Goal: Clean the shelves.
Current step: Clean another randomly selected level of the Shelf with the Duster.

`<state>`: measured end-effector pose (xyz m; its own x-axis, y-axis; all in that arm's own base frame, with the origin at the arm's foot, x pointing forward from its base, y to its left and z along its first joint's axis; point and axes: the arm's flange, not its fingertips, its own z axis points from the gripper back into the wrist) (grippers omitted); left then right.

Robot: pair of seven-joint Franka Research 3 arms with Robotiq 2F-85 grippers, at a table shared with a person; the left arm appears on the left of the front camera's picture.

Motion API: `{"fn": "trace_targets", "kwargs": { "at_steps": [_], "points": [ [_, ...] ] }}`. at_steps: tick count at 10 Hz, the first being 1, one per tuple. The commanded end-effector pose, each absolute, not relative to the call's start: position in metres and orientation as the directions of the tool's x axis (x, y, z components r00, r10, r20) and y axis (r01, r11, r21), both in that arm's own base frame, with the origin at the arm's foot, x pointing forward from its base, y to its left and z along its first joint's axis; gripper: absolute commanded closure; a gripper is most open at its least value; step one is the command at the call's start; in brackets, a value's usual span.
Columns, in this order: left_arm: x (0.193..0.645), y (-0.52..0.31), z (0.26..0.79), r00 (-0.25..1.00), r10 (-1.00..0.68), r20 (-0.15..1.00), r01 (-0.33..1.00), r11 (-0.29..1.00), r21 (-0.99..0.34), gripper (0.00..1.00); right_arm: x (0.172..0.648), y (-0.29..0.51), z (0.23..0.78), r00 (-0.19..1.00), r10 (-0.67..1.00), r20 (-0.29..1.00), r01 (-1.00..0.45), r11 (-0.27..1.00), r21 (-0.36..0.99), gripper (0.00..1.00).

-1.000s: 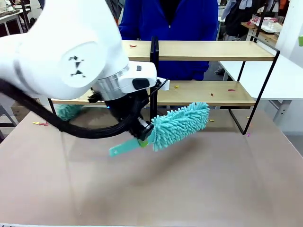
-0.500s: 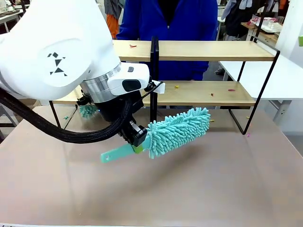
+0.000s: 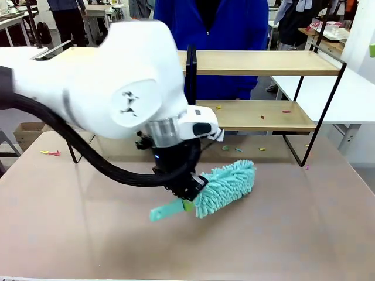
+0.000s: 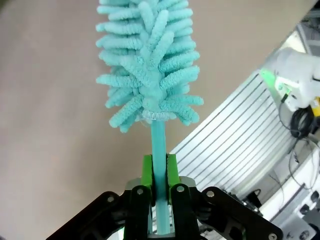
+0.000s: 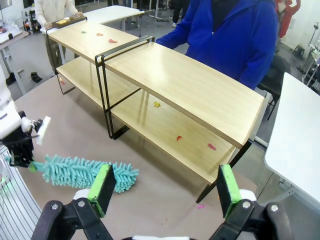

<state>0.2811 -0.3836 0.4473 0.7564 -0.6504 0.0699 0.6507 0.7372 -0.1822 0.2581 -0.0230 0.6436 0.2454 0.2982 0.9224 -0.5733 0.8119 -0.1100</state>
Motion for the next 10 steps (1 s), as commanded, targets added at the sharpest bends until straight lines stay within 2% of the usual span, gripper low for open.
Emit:
{"fn": "trace_targets", "kwargs": {
  "at_steps": [1, 4, 8, 10],
  "points": [
    [0.291, -0.405, 0.45, 0.865, -0.491, 0.103, 0.502, 0.846, -0.179, 0.87, 0.258, -0.023, 0.644, 0.242, 0.301, 0.923, -0.574, 0.811, -0.114, 0.0],
    [0.293, -0.413, 0.451, 0.93, -0.29, 0.227, 0.328, 0.932, -0.151, 0.87, 0.258, -0.023, 0.644, 0.242, 0.301, 0.923, -0.574, 0.811, -0.114, 0.0],
    [0.302, -0.427, 0.446, 0.949, -0.232, 0.212, 0.259, 0.96, -0.106, 0.87, 0.258, -0.023, 0.644, 0.242, 0.301, 0.923, -0.574, 0.811, -0.114, 0.0],
    [0.32, -0.438, 0.444, 0.949, -0.13, 0.287, 0.167, 0.98, -0.107, 0.87, 0.258, -0.023, 0.644, 0.242, 0.301, 0.923, -0.574, 0.811, -0.114, 0.0]
  ]
}}
